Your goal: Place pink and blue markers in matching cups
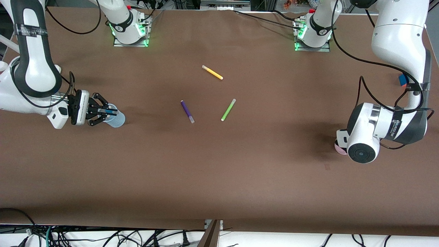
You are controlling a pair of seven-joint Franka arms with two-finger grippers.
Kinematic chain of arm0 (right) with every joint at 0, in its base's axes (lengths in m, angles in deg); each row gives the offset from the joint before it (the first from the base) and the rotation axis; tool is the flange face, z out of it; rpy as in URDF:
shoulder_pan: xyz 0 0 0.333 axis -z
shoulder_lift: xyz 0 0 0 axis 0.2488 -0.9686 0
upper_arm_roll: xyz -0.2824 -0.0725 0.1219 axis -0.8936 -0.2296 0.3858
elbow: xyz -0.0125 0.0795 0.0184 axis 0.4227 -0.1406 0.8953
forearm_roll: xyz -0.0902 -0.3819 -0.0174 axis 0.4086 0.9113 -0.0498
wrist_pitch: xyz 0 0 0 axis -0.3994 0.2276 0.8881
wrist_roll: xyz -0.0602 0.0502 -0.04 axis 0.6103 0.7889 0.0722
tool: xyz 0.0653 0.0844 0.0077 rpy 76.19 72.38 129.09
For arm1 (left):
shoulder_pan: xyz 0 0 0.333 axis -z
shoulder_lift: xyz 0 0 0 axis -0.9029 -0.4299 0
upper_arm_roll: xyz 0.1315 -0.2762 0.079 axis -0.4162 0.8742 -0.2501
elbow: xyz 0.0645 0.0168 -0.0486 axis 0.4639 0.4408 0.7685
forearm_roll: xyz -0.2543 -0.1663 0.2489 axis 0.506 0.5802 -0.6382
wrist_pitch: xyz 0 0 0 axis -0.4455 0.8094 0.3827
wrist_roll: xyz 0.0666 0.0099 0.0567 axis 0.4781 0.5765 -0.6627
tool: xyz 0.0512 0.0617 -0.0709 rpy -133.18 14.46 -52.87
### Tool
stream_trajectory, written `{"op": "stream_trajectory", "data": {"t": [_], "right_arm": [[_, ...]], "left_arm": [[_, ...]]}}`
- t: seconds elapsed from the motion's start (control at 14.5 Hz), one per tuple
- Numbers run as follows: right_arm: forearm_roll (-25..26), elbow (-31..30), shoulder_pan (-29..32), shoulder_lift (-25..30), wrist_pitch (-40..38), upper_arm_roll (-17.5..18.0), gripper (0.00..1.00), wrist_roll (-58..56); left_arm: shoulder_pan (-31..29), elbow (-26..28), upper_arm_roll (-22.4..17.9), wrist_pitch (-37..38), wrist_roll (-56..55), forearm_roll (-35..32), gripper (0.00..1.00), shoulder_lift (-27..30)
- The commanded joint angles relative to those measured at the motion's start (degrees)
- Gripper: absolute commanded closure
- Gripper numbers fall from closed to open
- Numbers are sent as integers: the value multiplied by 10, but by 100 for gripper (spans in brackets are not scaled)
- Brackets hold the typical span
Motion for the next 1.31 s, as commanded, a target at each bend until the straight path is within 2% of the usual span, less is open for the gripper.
{"op": "stream_trajectory", "data": {"t": [0.0,0.21,0.28,0.34,0.55,0.62,0.76,0.9,1.1,1.24], "right_arm": [[-33,-16,24,-3,-17,2,100,-59],[-35,-21,35,-6,-30,2,100,-71],[-35,-21,38,-6,-32,2,71,-69],[-35,-21,42,-6,-38,2,3,-69],[-54,-5,53,-5,-41,1,0,-24],[-50,8,52,-5,-40,1,0,32],[-31,49,46,-3,-40,2,0,168],[43,113,37,-4,-41,7,0,333],[159,193,3,-4,-85,8,0,582],[240,228,-27,-4,-127,9,0,710]], "left_arm": [[7,-12,2,3,4,-18,0,1],[1,-18,6,7,5,-2,0,17],[-1,-18,7,7,5,25,0,41],[-2,-18,7,7,4,71,0,64],[-22,-18,4,4,-40,205,0,143],[-37,-17,3,4,-55,267,0,174],[-42,-17,6,14,-117,310,0,223],[-15,7,7,24,-187,312,0,281],[-12,-12,11,62,-204,319,0,292],[-13,-1,-9,54,-206,344,0,309]]}}
